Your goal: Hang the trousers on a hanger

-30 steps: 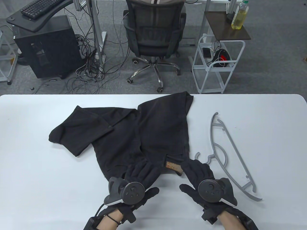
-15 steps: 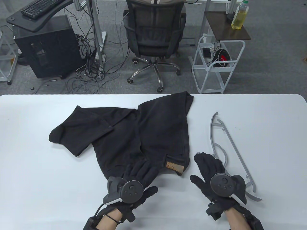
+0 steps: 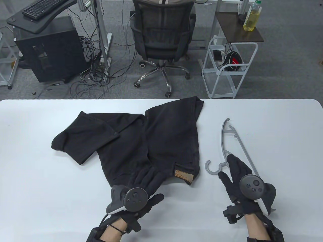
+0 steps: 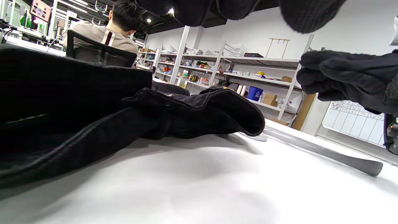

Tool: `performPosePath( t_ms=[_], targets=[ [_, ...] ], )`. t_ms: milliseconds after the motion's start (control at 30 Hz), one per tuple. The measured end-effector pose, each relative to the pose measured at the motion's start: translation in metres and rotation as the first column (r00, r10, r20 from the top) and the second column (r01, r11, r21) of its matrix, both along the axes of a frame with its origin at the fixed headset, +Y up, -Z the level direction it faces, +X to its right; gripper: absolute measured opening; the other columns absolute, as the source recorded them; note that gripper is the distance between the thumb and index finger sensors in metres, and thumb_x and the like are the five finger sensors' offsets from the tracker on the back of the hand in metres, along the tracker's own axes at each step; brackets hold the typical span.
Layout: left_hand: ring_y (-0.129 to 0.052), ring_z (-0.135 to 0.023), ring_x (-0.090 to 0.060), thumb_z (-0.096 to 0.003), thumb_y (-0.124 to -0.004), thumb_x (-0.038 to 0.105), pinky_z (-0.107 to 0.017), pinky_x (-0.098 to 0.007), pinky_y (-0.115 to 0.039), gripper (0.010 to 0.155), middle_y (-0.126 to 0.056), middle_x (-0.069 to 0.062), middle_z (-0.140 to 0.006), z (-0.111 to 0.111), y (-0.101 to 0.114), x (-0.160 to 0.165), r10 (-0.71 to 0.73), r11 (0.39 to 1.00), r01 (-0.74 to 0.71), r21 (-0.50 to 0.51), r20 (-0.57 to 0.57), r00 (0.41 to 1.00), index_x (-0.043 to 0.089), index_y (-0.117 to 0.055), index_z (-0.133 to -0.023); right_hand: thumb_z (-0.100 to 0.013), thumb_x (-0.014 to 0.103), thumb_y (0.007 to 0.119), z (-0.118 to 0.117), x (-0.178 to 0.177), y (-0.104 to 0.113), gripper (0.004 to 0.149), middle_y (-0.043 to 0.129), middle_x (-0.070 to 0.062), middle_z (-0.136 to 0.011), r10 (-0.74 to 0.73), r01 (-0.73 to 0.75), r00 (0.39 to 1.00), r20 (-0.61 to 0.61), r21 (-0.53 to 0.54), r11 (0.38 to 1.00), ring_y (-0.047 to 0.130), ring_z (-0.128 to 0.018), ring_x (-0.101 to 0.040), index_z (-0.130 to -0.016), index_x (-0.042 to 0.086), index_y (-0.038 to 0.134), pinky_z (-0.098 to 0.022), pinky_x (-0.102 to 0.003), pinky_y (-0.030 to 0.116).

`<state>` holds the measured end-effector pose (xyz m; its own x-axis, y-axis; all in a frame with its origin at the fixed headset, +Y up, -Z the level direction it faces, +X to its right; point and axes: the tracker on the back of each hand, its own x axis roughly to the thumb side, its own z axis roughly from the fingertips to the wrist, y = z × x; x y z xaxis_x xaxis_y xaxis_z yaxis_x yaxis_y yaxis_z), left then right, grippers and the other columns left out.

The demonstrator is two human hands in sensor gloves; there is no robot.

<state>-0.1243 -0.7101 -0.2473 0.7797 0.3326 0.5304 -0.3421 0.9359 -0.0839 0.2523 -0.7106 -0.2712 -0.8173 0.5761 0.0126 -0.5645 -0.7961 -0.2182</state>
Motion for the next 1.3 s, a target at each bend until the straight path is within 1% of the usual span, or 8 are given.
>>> performPosePath(
  t_ms=[133, 233, 367, 533, 700, 900, 967, 1300],
  targets=[
    [-0.045, -0.108, -0.042, -0.0532, -0.066, 0.058, -0.069, -0.068, -0.045, 0.072, -0.047, -0.01, -0.118, -0.003, -0.003, -0.003, 0.003, 1.0, -0.004, -0.02, -0.012, 1.0, 0.024, -0.043, -0.112, -0.045, 0.05, 0.075, -0.003, 0.012, -0.004, 0.071, 0.056, -0.005, -0.114, -0.043, 0.044, 0.997, 0.061, -0.006, 0.999, 0.058, -0.103, -0.034, -0.107, 0.029, 0.047, -0.076, -0.056, 0.046],
    [-0.045, -0.108, -0.043, -0.0532, -0.066, 0.058, -0.069, -0.068, -0.045, 0.072, -0.047, -0.01, -0.118, -0.005, -0.005, -0.006, 0.004, 0.999, -0.005, -0.032, -0.024, 1.0, 0.024, -0.043, -0.112, -0.045, 0.049, 0.077, -0.004, 0.017, -0.008, 0.071, 0.059, -0.005, -0.112, -0.032, 0.035, 0.992, 0.12, -0.026, 0.999, 0.062, -0.101, -0.034, -0.107, 0.028, 0.048, -0.075, -0.055, 0.051],
    [-0.045, -0.108, -0.043, -0.0532, -0.066, 0.058, -0.069, -0.068, -0.045, 0.072, -0.048, -0.01, -0.118, -0.007, -0.006, -0.009, 0.012, 0.999, -0.014, -0.039, -0.039, 0.999, 0.024, -0.043, -0.112, -0.044, 0.048, 0.079, -0.007, 0.024, -0.016, 0.072, 0.064, -0.006, -0.11, 0.013, 0.006, 0.981, 0.193, -0.098, 0.995, 0.07, -0.097, -0.034, -0.107, 0.027, 0.05, -0.071, -0.053, 0.059],
    [-0.045, -0.108, -0.043, -0.0533, -0.066, 0.058, -0.069, -0.068, -0.045, 0.072, -0.048, -0.01, -0.118, -0.008, -0.006, -0.011, 0.016, 0.999, -0.018, -0.039, -0.047, 0.999, 0.024, -0.043, -0.112, -0.044, 0.047, 0.082, -0.012, 0.027, -0.026, 0.07, 0.073, -0.007, -0.105, 0.097, -0.049, 0.966, 0.238, -0.199, 0.979, 0.08, -0.09, -0.034, -0.105, 0.025, 0.056, -0.066, -0.051, 0.068],
    [-0.045, -0.108, -0.043, -0.0532, -0.066, 0.058, -0.069, -0.068, -0.045, 0.072, -0.048, -0.01, -0.118, -0.008, -0.006, -0.012, 0.02, 0.999, -0.022, -0.039, -0.053, 0.998, 0.024, -0.043, -0.112, -0.042, 0.043, 0.085, -0.017, 0.035, -0.035, 0.07, 0.079, -0.009, -0.101, 0.169, -0.077, 0.95, 0.262, -0.328, 0.942, 0.083, -0.086, -0.035, -0.104, 0.023, 0.059, -0.066, -0.052, 0.068],
    [-0.046, -0.108, -0.043, -0.0532, -0.066, 0.058, -0.069, -0.068, -0.045, 0.072, -0.048, -0.011, -0.118, -0.009, -0.005, -0.014, 0.024, 0.999, -0.027, -0.045, -0.064, 0.998, 0.024, -0.044, -0.112, -0.041, 0.041, 0.088, -0.021, 0.039, -0.045, 0.065, 0.084, -0.008, -0.096, 0.244, -0.11, 0.931, 0.271, -0.429, 0.896, 0.086, -0.083, -0.034, -0.1, 0.021, 0.068, -0.065, -0.051, 0.068],
    [-0.046, -0.108, -0.043, -0.0532, -0.066, 0.058, -0.069, -0.068, -0.045, 0.072, -0.048, -0.011, -0.118, -0.009, -0.005, -0.016, 0.029, 0.998, -0.033, -0.045, -0.071, 0.997, 0.024, -0.044, -0.112, -0.041, 0.043, 0.087, -0.022, 0.04, -0.05, 0.065, 0.085, -0.008, -0.095, 0.261, -0.115, 0.928, 0.267, -0.461, 0.88, 0.086, -0.082, -0.033, -0.1, 0.021, 0.068, -0.065, -0.051, 0.068],
    [-0.046, -0.108, -0.043, -0.0533, -0.066, 0.058, -0.069, -0.068, -0.045, 0.071, -0.048, -0.011, -0.118, -0.014, -0.008, -0.025, 0.043, 0.997, -0.049, -0.064, -0.105, 0.994, 0.024, -0.044, -0.112, -0.041, 0.04, 0.088, -0.027, 0.036, -0.061, 0.064, 0.085, -0.002, -0.089, 0.355, -0.185, 0.899, 0.255, -0.513, 0.838, 0.084, -0.078, -0.027, -0.099, 0.023, 0.069, -0.066, -0.049, 0.067]
  ],
)
